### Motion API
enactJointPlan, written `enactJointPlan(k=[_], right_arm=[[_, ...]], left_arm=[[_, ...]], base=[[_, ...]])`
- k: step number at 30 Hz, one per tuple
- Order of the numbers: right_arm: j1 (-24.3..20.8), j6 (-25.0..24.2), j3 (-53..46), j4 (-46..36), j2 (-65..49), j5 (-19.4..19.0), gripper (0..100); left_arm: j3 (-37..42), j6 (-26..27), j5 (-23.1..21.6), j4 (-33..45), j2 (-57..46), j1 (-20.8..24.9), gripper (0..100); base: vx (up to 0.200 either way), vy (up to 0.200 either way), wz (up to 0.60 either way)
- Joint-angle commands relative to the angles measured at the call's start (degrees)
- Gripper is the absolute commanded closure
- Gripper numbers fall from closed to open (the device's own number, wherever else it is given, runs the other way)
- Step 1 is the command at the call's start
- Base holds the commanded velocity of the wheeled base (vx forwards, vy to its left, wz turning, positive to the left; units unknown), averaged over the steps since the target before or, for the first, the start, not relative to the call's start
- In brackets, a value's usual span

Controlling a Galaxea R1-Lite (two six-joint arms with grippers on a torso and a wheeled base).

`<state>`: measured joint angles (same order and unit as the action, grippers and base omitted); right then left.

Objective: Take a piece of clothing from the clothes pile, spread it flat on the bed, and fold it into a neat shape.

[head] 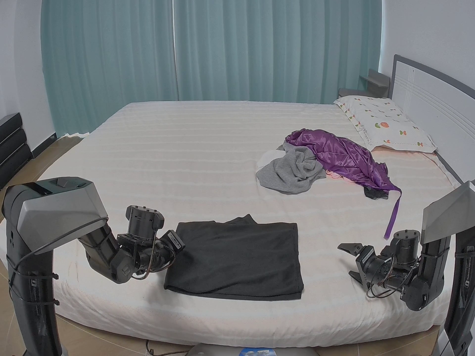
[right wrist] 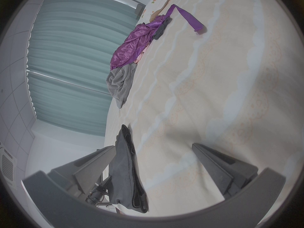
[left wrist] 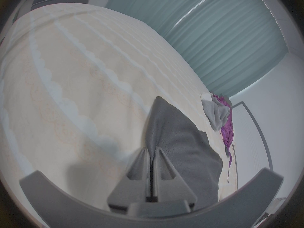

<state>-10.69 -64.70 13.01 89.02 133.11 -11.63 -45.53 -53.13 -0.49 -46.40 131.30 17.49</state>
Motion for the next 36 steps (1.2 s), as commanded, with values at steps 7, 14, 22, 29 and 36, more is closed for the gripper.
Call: enactJointPlan(k=[7,14,22,29,36], right_arm=[[0.0,0.0,0.0,0.8,0.1,-0.1,0],[0.0,0.1,-0.1,0.8,0.1,-0.1,0],[0.0,0.1,-0.4,0.8,0.0,-0.1,0],[0.0,0.1,-0.4,0.8,0.0,-0.2,0],[0.0,0.1,-0.4,0.8,0.0,-0.2,0]], left_arm=[[1.1,-0.8,0.5,-0.1,-1.1,0.2,100],[1.9,-0.9,0.5,-0.1,-1.1,0.2,100],[2.7,-1.5,0.6,-0.2,-1.7,0.2,100],[2.6,-2.6,0.8,-0.1,-1.8,0.2,100],[2.6,-2.7,0.8,-0.1,-1.8,-0.3,100]], base=[[0.0,0.0,0.0],[0.0,0.0,0.0],[0.0,0.0,0.0],[0.0,0.0,0.0],[0.0,0.171,0.0]])
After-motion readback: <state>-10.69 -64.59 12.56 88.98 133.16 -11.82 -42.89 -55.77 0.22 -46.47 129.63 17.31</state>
